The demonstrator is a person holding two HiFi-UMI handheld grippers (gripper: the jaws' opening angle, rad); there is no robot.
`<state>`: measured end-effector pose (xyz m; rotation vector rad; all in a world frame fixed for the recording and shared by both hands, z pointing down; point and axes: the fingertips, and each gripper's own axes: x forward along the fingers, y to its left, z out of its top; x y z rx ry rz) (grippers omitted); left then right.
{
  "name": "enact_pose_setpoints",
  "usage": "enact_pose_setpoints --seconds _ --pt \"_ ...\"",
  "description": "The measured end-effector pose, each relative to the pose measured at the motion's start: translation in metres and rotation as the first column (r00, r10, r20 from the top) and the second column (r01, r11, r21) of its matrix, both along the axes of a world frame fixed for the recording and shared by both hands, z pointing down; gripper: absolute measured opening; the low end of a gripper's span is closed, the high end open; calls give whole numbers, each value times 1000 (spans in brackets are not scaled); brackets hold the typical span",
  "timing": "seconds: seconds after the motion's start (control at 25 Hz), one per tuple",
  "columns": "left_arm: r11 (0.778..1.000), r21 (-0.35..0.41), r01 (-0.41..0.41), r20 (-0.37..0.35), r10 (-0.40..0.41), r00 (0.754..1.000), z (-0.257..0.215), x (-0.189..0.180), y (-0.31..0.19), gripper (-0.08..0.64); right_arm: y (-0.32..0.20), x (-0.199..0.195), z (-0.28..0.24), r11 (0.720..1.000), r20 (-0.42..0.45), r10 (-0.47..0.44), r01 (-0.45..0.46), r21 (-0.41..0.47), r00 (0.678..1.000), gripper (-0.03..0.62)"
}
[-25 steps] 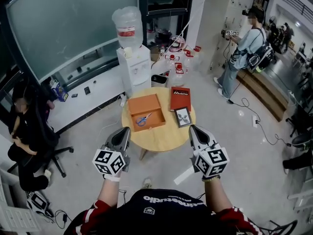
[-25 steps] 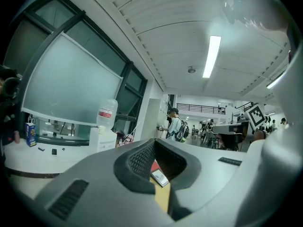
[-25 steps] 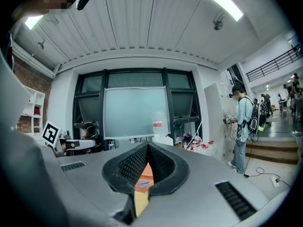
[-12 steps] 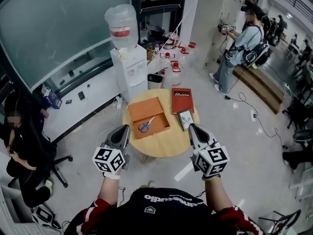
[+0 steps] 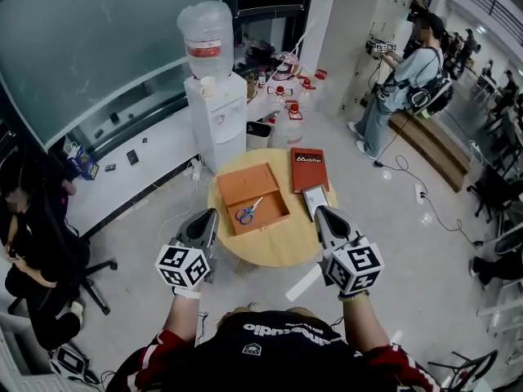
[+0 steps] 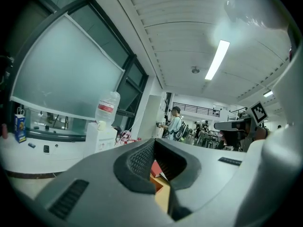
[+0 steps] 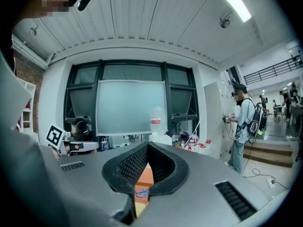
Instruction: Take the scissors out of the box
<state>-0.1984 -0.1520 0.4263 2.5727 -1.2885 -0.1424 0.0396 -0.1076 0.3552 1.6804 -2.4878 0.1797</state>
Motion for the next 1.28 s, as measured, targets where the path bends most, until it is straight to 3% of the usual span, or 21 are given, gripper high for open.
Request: enact_pose_setpoints --seconds 0.32,0.68,0.96,1.28 --pt "1000 0 2 2 -2 1000 3 -7 -15 17 -21 -10 2 1000 -5 -20 20 0 1000 28" --pt "998 -20 66 6 -66 998 11 -8 -34 17 -56 -7 6 997 16 -78 78 -1 997 28" --pt "992 5 127 53 -128 990 0 -4 -57 17 -81 -3 -2 991 21 -131 131 22 991 28" --pt "993 16 114 117 -115 986 3 6 -70 17 -90 8 3 992 45 -127 127 7 991 28"
